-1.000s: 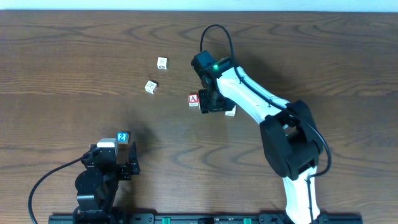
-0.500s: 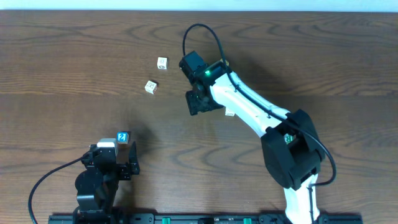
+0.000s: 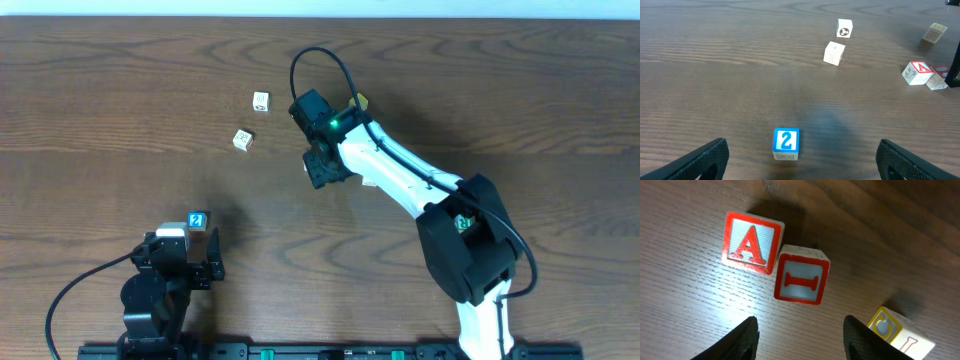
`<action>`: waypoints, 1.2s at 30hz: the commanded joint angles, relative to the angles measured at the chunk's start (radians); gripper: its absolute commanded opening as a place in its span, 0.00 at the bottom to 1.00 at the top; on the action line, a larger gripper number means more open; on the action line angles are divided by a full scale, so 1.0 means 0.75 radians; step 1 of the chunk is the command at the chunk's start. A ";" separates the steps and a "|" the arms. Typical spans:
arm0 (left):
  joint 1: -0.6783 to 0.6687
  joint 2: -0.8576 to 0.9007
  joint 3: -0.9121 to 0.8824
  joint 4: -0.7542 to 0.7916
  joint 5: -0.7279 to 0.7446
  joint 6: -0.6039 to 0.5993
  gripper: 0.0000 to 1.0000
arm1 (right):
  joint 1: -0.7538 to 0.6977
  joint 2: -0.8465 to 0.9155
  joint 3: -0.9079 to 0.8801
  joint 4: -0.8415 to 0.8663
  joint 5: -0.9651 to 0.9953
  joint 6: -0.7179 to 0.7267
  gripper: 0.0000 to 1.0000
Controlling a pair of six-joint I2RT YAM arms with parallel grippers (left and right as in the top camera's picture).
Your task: Spell out Ai2
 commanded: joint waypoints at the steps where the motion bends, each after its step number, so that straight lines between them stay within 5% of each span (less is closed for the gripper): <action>1: 0.002 -0.008 -0.022 0.003 -0.001 -0.006 0.95 | 0.004 -0.013 -0.029 0.023 0.026 -0.048 0.55; 17: 0.002 -0.008 -0.022 0.003 -0.001 -0.006 0.95 | -0.024 -0.013 -0.082 0.143 0.027 -0.104 0.43; 36: 0.002 -0.008 -0.022 0.003 -0.001 -0.005 0.95 | -0.030 0.028 -0.082 0.195 0.022 -0.121 0.40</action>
